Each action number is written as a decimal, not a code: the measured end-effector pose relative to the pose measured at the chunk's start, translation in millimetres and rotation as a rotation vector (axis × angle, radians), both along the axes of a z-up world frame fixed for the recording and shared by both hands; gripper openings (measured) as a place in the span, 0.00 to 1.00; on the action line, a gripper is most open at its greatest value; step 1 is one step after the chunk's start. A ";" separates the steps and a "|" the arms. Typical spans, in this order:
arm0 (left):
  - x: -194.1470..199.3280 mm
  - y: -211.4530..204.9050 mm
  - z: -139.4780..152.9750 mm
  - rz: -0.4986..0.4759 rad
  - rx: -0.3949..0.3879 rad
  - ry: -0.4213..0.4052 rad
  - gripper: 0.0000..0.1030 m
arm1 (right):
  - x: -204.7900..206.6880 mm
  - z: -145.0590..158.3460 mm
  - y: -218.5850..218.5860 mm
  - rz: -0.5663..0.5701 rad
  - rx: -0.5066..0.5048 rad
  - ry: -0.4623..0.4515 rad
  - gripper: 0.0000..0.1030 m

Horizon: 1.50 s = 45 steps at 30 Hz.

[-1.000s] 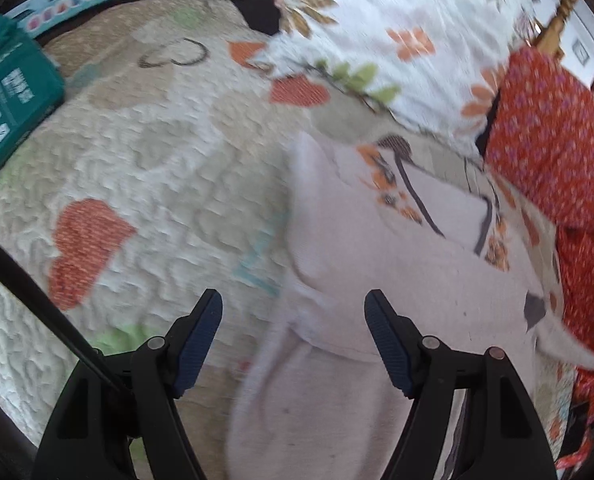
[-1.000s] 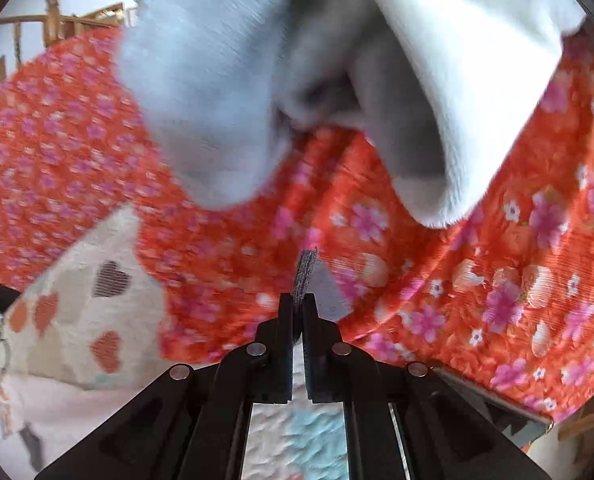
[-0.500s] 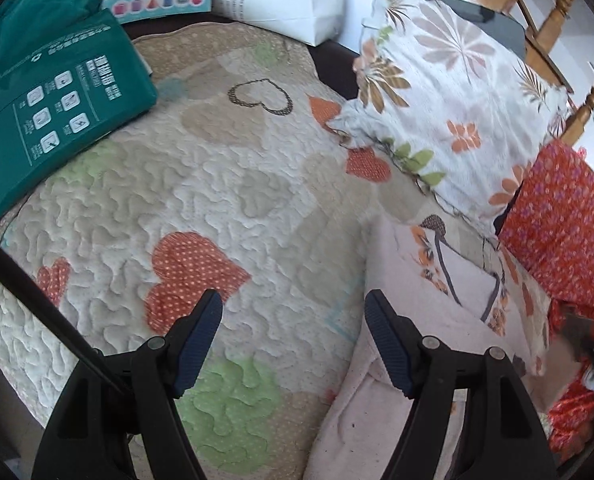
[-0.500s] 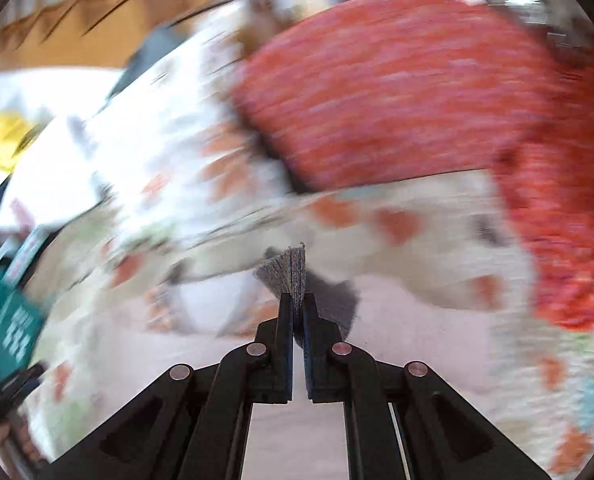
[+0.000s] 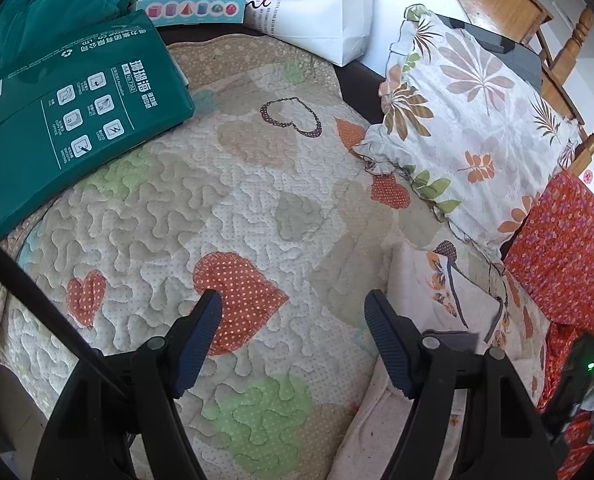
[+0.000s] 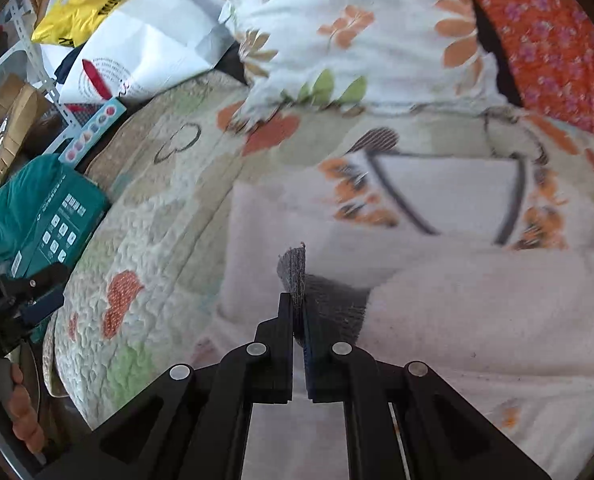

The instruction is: Fold small clothes

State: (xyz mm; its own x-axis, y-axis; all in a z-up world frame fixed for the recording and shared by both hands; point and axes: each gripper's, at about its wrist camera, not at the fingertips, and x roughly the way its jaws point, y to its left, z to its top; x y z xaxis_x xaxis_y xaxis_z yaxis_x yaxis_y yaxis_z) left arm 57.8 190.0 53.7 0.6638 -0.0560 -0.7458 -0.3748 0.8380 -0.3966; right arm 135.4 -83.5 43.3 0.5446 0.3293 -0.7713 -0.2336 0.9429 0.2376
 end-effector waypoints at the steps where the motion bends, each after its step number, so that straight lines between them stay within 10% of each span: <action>1: 0.6 -0.6 -0.4 0.001 -0.004 0.001 0.70 | 0.0 -3.2 4.3 0.003 0.005 0.006 0.04; 19: 9.1 -14.7 -5.7 -0.018 0.040 0.027 0.70 | -16.6 -32.7 37.1 0.299 0.175 0.159 0.11; 30: 17.9 -27.8 -5.3 -0.033 0.026 0.025 0.71 | 16.0 -32.9 23.0 0.156 -0.005 0.132 0.12; 40: 22.8 -44.0 -8.0 -0.056 0.139 0.039 0.71 | 32.5 -30.7 42.8 0.182 0.090 0.134 0.15; 45: 16.1 -61.8 -7.5 -0.106 0.190 -0.003 0.83 | 3.6 5.3 -40.7 0.067 0.088 0.058 0.52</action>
